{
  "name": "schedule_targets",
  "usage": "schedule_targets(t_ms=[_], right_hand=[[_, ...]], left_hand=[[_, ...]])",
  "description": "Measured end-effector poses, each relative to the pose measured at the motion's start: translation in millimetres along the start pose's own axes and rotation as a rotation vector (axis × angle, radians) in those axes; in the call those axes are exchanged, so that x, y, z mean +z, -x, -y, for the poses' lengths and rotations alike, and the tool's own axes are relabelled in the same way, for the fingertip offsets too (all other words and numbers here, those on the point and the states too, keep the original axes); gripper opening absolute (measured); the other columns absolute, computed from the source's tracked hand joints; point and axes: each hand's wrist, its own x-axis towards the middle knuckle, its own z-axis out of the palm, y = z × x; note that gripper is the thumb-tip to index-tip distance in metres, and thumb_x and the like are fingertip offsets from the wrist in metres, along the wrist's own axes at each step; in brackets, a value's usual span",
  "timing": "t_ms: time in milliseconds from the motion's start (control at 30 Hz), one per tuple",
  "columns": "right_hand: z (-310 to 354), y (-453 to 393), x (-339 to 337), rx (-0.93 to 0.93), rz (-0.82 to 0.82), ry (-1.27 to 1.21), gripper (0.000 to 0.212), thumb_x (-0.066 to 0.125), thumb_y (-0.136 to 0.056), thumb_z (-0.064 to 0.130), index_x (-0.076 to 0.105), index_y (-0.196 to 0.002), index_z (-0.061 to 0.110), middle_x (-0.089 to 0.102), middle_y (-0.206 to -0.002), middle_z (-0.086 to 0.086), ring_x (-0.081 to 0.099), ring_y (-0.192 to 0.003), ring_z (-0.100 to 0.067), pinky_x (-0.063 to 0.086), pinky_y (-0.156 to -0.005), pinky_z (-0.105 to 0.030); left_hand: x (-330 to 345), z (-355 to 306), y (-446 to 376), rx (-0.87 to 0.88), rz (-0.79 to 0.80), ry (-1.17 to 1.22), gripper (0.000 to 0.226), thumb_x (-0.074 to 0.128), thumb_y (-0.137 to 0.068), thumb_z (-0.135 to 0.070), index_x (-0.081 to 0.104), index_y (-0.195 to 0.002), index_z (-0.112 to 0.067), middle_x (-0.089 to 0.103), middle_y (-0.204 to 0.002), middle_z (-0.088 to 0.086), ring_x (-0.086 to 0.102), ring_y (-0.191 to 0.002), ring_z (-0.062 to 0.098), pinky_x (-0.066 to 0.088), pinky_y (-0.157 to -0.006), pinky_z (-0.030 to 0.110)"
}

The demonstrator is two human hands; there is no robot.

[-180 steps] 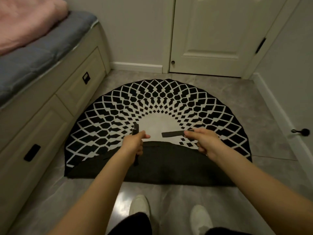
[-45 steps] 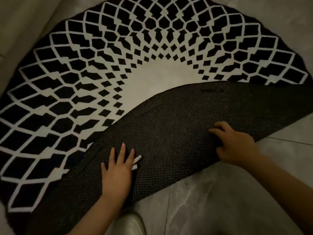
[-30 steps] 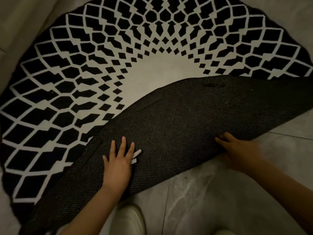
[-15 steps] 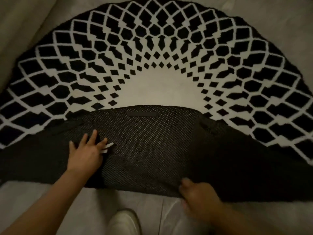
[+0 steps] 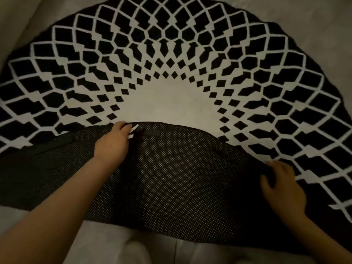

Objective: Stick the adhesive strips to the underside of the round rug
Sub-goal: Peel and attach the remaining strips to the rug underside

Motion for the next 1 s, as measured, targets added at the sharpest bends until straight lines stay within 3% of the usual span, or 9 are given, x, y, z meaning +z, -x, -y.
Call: schedule_targets(t_ms=[100,233,433,567,700,833,933,1000], right_hand=[[-21.9,-9.2,-3.7,0.128,0.034,-0.025,0.038,0.058,-0.09,0.023,0.054,-0.126,0.011,0.044,-0.138,-0.012,0.059,-0.099,-0.031,0.045,-0.066,-0.033],[-24.2,-10.5,0.1,0.165,0.071,-0.047,0.031,0.055,-0.092,0.024,0.058,-0.12,0.01,0.048,-0.131,-0.013,0.058,-0.091,-0.026,0.042,-0.063,-0.03],[-20.6,-19.0,6.1,0.226,0.054,-0.131,0.026,0.051,-0.094,0.023,0.058,-0.114,0.007,0.05,-0.126,-0.015,0.051,-0.081,-0.02,0.04,-0.063,-0.03],[-21.6,-19.6,3.2,0.221,0.063,-0.142,0.026,0.052,-0.094,0.022,0.059,-0.114,0.007,0.054,-0.124,-0.013,0.056,-0.093,-0.025,0.039,-0.067,-0.029],[-18.6,-19.1,4.0,0.247,0.054,-0.168,0.029,0.052,-0.095,0.022,0.056,-0.119,0.007,0.058,-0.121,-0.013,0.057,-0.1,-0.029,0.037,-0.07,-0.028],[-14.7,-19.6,4.8,0.265,0.061,-0.175,0.028,0.051,-0.094,0.02,0.055,-0.118,0.006,0.057,-0.121,-0.016,0.057,-0.098,-0.03,0.037,-0.069,-0.029],[-16.5,-20.9,4.8,0.254,0.062,-0.168,0.027,0.053,-0.094,0.019,0.056,-0.117,0.005,0.058,-0.119,-0.017,0.057,-0.099,-0.031,0.037,-0.069,-0.03],[-17.3,-21.0,5.2,0.251,0.056,-0.171,0.028,0.053,-0.093,0.018,0.057,-0.117,0.004,0.057,-0.121,-0.017,0.056,-0.103,-0.031,0.039,-0.072,-0.031]], left_hand=[[5.7,-4.8,-11.1,-0.016,0.032,0.012,0.038,0.042,-0.096,-0.012,0.046,-0.133,-0.01,0.039,-0.135,0.013,0.057,-0.096,0.039,0.051,-0.077,0.05],[4.6,-0.4,-15.5,-0.053,0.03,-0.062,0.032,0.042,-0.095,-0.011,0.048,-0.126,-0.007,0.044,-0.117,0.017,0.056,-0.086,0.039,0.049,-0.069,0.047],[-2.9,5.5,-10.3,-0.016,-0.016,-0.132,0.03,0.045,-0.094,-0.013,0.047,-0.124,-0.008,0.035,-0.128,0.017,0.054,-0.088,0.038,0.044,-0.064,0.041],[3.7,7.6,-5.5,0.007,-0.002,-0.043,0.024,0.044,-0.095,-0.013,0.049,-0.116,-0.003,0.045,-0.114,0.018,0.055,-0.078,0.039,0.043,-0.06,0.045],[6.6,12.1,1.8,-0.02,0.009,-0.084,0.028,0.046,-0.094,-0.01,0.048,-0.121,-0.004,0.04,-0.117,0.022,0.051,-0.068,0.035,0.039,-0.056,0.041],[5.9,11.3,-1.7,-0.028,0.017,-0.029,0.024,0.046,-0.094,-0.011,0.049,-0.117,-0.003,0.037,-0.12,0.022,0.04,-0.064,0.026,0.04,-0.057,0.041],[9.2,8.5,-4.9,-0.032,-0.033,0.027,0.023,0.048,-0.096,-0.019,0.053,-0.11,-0.001,0.042,-0.116,0.02,0.044,-0.066,0.027,0.043,-0.058,0.042],[9.0,4.8,-7.7,-0.095,-0.06,0.122,0.027,0.047,-0.097,-0.023,0.054,-0.111,-0.001,0.044,-0.116,0.02,0.05,-0.075,0.033,0.047,-0.068,0.046]])
